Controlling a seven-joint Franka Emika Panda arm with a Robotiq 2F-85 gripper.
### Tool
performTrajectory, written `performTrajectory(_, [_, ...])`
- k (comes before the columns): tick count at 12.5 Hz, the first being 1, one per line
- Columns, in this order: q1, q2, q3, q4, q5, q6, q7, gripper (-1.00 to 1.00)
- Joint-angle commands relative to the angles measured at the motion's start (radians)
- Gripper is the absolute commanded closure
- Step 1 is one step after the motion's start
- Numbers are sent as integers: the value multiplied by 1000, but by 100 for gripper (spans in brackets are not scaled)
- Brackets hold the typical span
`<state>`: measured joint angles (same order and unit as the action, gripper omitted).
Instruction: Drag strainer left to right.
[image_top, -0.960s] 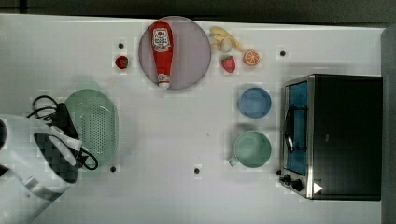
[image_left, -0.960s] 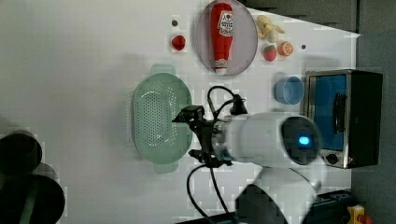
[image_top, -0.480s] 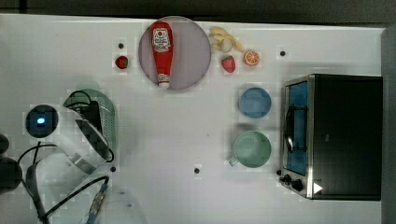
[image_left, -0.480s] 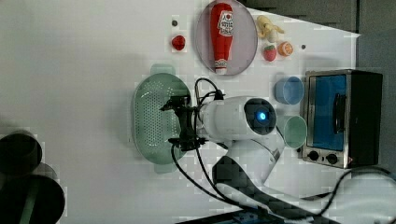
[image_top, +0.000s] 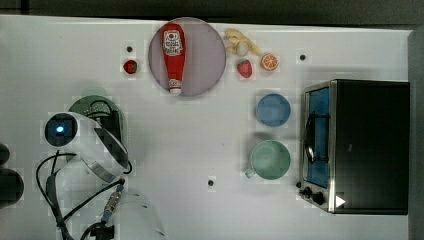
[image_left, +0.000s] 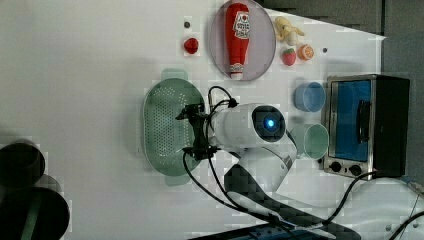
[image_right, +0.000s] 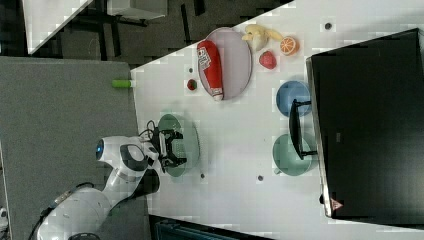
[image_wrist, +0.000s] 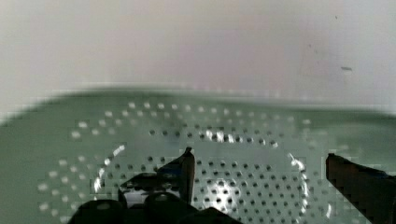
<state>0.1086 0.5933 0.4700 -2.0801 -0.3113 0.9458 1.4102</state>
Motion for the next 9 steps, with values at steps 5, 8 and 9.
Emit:
performTrajectory(5, [-16, -46, -78, -27, 8, 1, 52, -100])
performTrajectory(8, [-40, -66, -90, -51, 8, 1, 44, -100])
performTrajectory(9, [-49, -72, -92, -59, 8, 2, 43, -100])
